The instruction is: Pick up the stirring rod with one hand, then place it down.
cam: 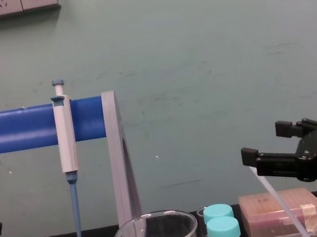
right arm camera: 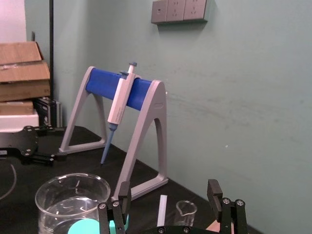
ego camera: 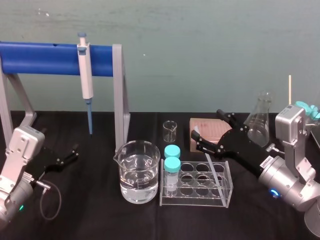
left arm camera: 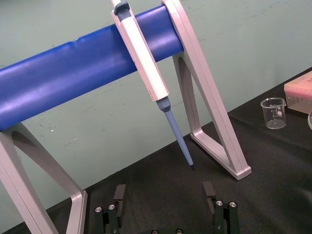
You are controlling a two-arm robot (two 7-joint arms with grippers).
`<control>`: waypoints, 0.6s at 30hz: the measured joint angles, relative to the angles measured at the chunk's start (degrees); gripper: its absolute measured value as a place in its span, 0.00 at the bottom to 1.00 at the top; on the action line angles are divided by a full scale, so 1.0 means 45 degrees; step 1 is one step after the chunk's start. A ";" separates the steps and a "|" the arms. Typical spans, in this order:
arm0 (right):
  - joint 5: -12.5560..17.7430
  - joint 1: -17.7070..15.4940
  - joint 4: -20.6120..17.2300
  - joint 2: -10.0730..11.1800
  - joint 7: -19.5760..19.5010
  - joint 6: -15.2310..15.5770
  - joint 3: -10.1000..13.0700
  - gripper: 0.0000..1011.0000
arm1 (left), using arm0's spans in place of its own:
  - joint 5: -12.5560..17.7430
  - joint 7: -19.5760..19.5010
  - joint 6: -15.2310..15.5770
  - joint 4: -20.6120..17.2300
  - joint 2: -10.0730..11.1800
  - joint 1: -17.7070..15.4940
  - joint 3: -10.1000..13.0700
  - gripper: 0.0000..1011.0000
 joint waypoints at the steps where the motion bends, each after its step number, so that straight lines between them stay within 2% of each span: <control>1: 0.0084 0.0013 0.0041 -0.0033 0.0081 0.0069 0.0020 0.99 | 0.0000 0.0000 0.0000 0.0000 0.0000 0.0000 0.0000 0.99; 12: 0.1450 0.0273 0.0640 -0.0545 0.1316 0.1360 0.0393 0.99 | 0.0000 0.0000 0.0000 0.0000 0.0000 0.0001 0.0001 0.99; 18: 0.2003 0.0406 0.0899 -0.0672 0.1626 0.2094 0.0481 0.99 | 0.0000 0.0000 0.0000 0.0000 0.0000 0.0000 0.0000 0.99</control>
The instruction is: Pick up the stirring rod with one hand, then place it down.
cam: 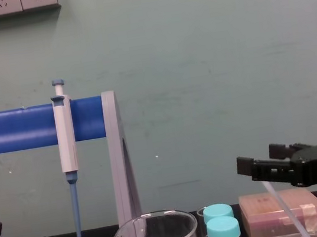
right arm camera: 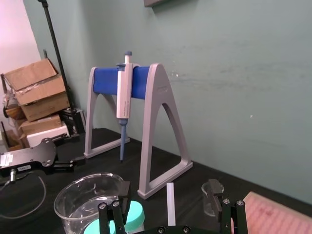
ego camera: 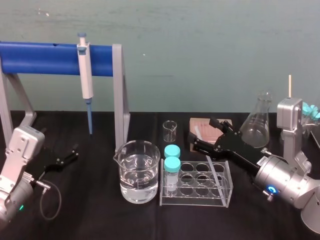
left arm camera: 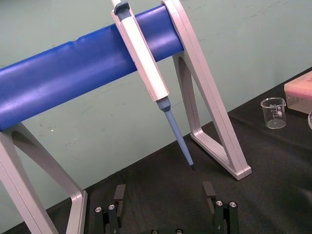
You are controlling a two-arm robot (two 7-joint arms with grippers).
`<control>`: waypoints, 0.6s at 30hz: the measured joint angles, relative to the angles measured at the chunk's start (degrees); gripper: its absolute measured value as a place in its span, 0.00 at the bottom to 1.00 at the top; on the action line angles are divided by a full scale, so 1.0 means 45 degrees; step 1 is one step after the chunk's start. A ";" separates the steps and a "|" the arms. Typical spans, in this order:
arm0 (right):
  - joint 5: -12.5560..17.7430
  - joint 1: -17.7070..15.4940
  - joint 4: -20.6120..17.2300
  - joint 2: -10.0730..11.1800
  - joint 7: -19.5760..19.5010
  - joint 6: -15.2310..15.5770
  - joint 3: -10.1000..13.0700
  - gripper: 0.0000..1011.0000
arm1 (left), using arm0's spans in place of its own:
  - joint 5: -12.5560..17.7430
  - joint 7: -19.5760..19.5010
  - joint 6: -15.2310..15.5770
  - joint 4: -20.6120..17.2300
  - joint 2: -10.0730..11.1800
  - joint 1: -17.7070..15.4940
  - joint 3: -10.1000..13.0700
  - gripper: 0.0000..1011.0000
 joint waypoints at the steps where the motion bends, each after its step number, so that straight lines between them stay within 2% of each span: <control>1: 0.0066 0.0020 0.0032 -0.0006 0.0033 0.0088 -0.0001 0.99 | 0.0000 0.0000 0.0000 0.0000 0.0000 0.0000 0.0000 0.99; 12: 0.0676 0.0332 0.0403 0.0059 0.0439 0.0970 -0.0346 0.99 | 0.0000 -0.0001 0.0000 0.0000 0.0001 0.0000 0.0000 0.99; 18: 0.0793 0.0374 0.0443 0.0102 0.0405 0.1070 -0.0453 0.99 | 0.0000 0.0000 0.0000 0.0000 0.0000 0.0000 0.0000 0.99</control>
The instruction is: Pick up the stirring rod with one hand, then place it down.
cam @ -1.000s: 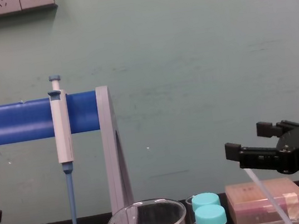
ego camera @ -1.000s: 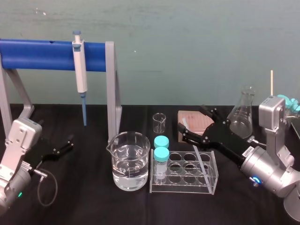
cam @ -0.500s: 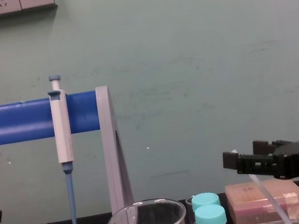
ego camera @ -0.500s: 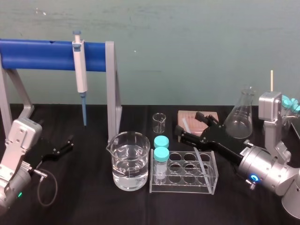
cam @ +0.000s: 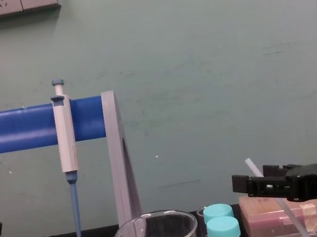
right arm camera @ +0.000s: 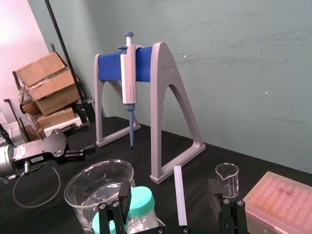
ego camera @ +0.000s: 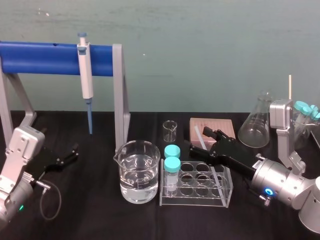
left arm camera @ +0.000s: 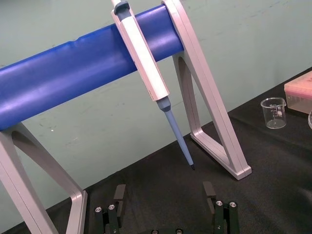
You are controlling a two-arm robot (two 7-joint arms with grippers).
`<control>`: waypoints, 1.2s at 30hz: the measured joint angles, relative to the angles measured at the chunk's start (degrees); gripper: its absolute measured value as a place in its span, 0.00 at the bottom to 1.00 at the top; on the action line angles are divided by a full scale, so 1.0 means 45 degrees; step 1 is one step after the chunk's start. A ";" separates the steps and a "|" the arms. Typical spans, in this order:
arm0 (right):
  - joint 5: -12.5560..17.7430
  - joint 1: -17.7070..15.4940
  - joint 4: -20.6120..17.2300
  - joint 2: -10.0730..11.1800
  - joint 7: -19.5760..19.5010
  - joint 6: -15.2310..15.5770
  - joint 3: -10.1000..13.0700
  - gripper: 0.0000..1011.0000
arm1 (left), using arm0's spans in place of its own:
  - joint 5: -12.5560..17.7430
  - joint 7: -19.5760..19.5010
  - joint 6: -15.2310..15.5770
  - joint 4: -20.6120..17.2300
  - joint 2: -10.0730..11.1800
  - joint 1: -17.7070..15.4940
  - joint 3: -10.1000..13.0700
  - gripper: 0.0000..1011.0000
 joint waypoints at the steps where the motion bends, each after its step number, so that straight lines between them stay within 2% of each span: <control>1: 0.0015 0.0001 0.0004 0.0010 -0.0014 0.0008 -0.0013 0.99 | 0.0000 0.0000 0.0000 0.0000 0.0000 0.0000 0.0000 0.99; 18: 0.0137 0.0040 0.0168 0.0110 -0.0483 0.0170 -0.0095 0.99 | 0.0000 0.0000 0.0000 0.0000 0.0000 0.0000 0.0000 0.99; 36: 0.0118 0.0035 0.0166 0.0105 -0.0468 0.0147 -0.0085 0.99 | 0.0000 0.0000 0.0000 0.0000 0.0000 0.0000 0.0000 0.99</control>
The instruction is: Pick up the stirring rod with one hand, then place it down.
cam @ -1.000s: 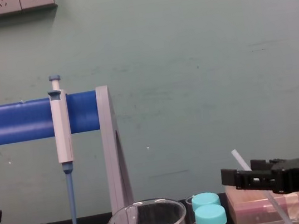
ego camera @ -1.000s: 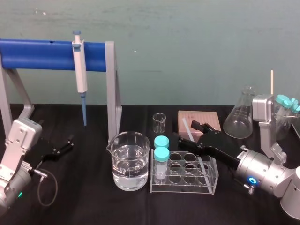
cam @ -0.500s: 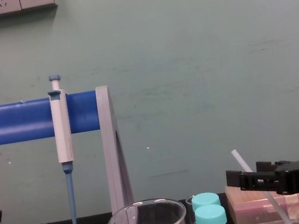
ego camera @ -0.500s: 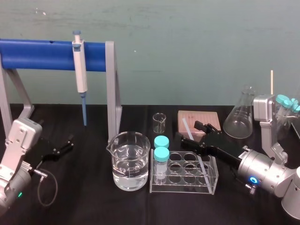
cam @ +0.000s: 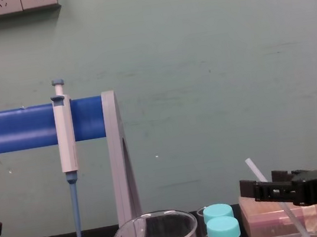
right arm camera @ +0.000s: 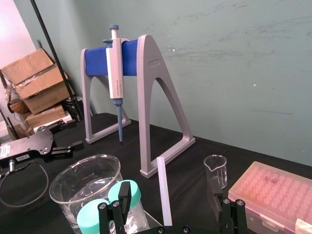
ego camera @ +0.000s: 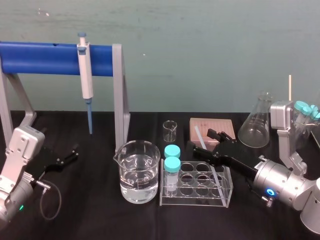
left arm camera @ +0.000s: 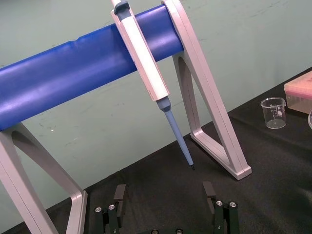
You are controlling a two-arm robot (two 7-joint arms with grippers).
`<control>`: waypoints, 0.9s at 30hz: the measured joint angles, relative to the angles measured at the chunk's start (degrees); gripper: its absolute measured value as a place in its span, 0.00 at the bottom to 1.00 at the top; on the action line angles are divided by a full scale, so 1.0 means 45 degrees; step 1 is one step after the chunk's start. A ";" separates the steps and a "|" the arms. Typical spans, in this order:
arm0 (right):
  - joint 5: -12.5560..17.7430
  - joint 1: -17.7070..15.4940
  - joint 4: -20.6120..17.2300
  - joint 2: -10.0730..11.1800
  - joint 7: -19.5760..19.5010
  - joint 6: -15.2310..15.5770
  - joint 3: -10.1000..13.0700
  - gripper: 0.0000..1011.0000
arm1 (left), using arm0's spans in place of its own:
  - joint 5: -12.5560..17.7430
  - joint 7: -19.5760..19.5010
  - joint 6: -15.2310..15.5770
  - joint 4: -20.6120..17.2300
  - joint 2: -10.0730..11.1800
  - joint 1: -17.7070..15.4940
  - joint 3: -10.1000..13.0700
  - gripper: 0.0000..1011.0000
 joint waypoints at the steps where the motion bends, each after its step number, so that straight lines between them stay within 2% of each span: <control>1: 0.0000 -0.0001 -0.0002 0.0000 0.0003 -0.0001 0.0000 0.99 | 0.0000 0.0000 0.0000 0.0000 0.0000 0.0000 0.0000 0.99; 8: 0.0000 -0.0007 -0.0007 0.0000 0.0010 -0.0002 0.0000 0.99 | 0.0000 0.0000 0.0000 0.0000 0.0000 0.0000 0.0000 0.99; 11: 0.0000 -0.0010 -0.0011 0.0000 0.0014 -0.0002 0.0000 0.96 | 0.0000 0.0000 0.0000 0.0000 0.0000 0.0000 0.0000 0.99; 17: 0.0000 -0.0011 -0.0016 0.0000 0.0024 -0.0002 0.0000 0.82 | 0.0000 0.0000 0.0000 0.0000 0.0000 0.0000 0.0000 0.99; 18: 0.0000 -0.0011 -0.0016 0.0000 0.0025 -0.0002 0.0000 0.76 | 0.0000 0.0000 0.0000 0.0000 0.0000 0.0000 0.0000 0.99; 27: 0.0000 -0.0011 -0.0017 0.0000 0.0029 -0.0002 0.0000 0.51 | 0.0000 0.0000 0.0000 0.0000 0.0000 0.0000 0.0000 0.99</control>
